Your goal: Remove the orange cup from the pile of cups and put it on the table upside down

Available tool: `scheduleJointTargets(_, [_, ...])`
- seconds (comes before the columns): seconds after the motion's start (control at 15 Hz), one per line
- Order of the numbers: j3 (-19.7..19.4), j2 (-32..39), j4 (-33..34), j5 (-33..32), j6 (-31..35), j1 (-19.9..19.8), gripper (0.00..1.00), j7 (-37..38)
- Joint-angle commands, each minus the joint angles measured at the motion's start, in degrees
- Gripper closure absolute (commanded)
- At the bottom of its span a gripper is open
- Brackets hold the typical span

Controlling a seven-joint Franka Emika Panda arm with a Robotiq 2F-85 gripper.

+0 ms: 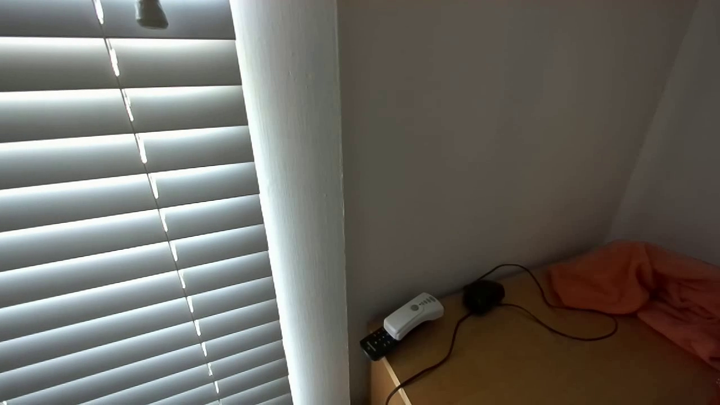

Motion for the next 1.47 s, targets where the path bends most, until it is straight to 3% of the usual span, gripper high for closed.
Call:
scheduleJointTargets(0.0, [0.4, 0.9, -0.1, 0.9, 1.6, -0.2, 0.01, 1.2])
scheduleJointTargets(0.13, [0.4, 1.1, 0.0, 0.8, 1.4, -0.2, 0.26, 1.4])
scheduleJointTargets(0.2, [0.4, 1.1, 0.1, 0.8, 1.3, -0.2, 0.29, 1.4])
scheduleJointTargets(0.4, [0.5, 0.8, 0.1, 0.3, 1.4, -0.4, 0.56, 2.4])
scheduleJointTargets(0.47, [0.7, 0.7, 0.1, -0.5, 1.6, -0.7, 0.60, 3.4])
scheduleJointTargets(0.87, [1.7, -1.7, -0.6, -3.4, 2.3, -1.7, 0.60, 8.6])
scheduleJointTargets(1.0, [0.7, -1.8, 0.7, 1.3, -0.4, -0.3, 0.60, 5.3])
scheduleJointTargets(1.07, [1.4, -1.4, 0.9, -0.7, 1.3, -1.2, 0.60, 8.7])
scheduleJointTargets(1.2, [0.9, -1.3, 1.7, 2.4, 0.2, 0.0, 0.60, 6.0])
scheduleJointTargets(1.27, [2.2, -0.8, 1.2, -1.9, 5.4, -1.8, 0.60, 11.9])
scheduleJointTargets(1.4, [1.8, 0.1, 2.8, 0.2, 1.9, -0.6, 0.60, 8.9])
